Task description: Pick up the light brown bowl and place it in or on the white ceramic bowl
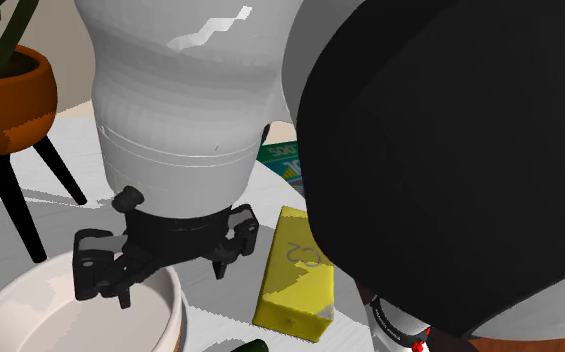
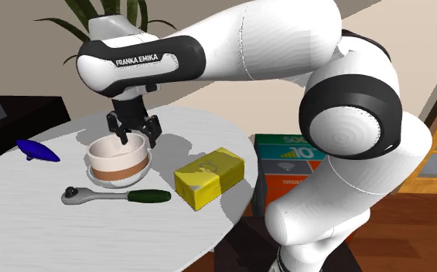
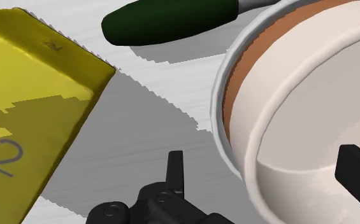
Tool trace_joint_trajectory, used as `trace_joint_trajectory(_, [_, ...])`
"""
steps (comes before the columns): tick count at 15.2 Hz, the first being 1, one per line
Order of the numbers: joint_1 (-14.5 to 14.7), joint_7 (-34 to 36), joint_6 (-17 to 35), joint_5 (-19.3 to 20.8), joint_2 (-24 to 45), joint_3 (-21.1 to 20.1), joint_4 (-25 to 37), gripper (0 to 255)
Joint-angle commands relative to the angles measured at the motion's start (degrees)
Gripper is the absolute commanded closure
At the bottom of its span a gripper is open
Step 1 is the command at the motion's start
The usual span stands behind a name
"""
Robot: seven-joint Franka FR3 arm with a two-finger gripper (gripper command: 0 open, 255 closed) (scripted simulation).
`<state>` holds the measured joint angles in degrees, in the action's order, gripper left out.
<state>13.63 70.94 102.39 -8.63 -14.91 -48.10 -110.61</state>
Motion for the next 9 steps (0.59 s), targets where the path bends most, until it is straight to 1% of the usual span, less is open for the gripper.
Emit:
trace_joint_trajectory(1, [-0.12, 0.04, -3.05, 0.14, 0.02, 0.3, 3.04, 0])
trace_joint_trajectory(3, [-0.32, 0.34, -6.48, 0.53, 0.44, 0.41, 6.8, 0])
trace_joint_trajectory(9, [-0.32, 0.34, -6.48, 0.53, 0.44, 0.4, 6.8, 0])
